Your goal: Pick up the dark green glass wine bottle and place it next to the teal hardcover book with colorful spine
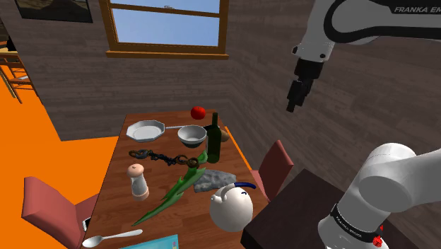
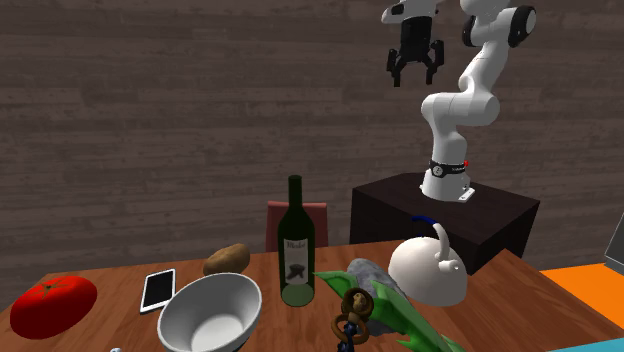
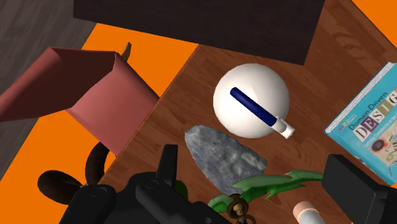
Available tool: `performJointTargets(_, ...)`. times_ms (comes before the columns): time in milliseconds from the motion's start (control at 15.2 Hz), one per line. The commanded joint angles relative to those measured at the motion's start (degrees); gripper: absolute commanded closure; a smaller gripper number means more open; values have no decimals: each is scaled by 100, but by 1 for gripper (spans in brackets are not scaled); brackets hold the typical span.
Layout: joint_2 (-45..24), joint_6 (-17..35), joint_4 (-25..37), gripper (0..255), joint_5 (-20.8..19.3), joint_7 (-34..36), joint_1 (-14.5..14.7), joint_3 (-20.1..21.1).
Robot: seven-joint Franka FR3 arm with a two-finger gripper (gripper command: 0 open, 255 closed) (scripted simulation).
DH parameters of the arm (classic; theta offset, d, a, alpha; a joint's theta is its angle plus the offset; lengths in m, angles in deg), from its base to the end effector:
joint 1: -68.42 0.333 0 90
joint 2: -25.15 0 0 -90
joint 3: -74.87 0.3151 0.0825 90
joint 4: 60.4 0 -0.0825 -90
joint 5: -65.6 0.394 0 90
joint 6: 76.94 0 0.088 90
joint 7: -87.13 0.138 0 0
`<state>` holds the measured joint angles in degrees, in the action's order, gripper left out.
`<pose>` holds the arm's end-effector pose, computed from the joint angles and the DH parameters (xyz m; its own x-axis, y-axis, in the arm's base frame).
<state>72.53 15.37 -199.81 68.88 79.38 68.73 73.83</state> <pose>0.3094 0.0028 0.5383 0.9920 0.1253 0.0142 0.1260 -0.9896 -0.0692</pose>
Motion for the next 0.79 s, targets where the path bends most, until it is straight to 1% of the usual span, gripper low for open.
performJointTargets(0, 0, 0, 0, 0, 0, 0, 0, 0)
performJointTargets(330, -1064, 823, 249, 0, -64, -90, 36, 47)
performJointTargets(726, -2401, 1614, 808, 0, -158, -161, 63, 105)
